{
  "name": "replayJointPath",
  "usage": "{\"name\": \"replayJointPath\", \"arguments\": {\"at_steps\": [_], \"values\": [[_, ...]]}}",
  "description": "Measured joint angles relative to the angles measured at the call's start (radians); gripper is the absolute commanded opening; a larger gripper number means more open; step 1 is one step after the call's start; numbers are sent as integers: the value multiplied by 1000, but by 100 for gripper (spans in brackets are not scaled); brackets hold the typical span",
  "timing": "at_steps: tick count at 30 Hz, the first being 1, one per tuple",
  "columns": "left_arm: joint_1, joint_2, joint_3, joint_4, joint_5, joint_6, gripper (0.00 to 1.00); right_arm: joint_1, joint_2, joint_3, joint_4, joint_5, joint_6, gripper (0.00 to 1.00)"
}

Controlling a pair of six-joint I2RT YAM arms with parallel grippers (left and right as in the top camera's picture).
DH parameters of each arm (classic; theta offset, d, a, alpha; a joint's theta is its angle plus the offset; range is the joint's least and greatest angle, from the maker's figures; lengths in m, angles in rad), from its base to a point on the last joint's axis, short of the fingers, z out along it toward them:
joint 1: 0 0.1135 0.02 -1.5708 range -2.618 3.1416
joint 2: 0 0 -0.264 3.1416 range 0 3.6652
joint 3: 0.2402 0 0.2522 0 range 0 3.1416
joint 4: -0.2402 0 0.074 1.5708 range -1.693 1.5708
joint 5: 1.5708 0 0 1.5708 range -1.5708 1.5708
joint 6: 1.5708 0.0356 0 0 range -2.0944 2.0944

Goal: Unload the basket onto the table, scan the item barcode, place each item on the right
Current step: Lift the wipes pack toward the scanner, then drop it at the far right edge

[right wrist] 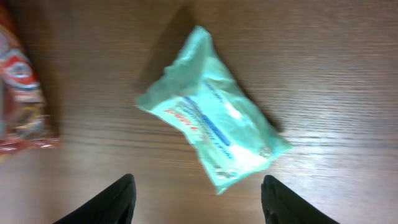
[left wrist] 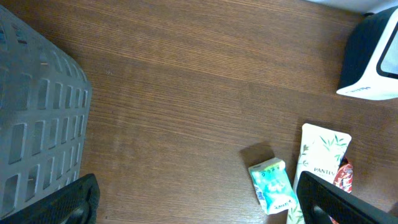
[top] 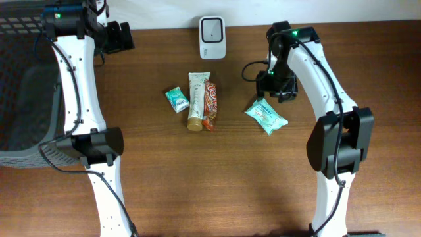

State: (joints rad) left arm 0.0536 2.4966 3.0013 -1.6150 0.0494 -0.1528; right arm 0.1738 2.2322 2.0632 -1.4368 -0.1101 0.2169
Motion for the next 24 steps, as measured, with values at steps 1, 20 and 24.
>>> {"name": "replayJointPath", "arguments": {"at_steps": [1, 20, 24], "values": [[0, 0, 0, 0, 0, 0, 99, 0, 0, -7, 1, 16, -14, 59], [0, 0, 0, 0, 0, 0, 99, 33, -13, -292, 317, 8, -198, 4], [0, 0, 0, 1, 0, 0, 99, 33, -9, -70, 528, -46, -39, 4]]}}
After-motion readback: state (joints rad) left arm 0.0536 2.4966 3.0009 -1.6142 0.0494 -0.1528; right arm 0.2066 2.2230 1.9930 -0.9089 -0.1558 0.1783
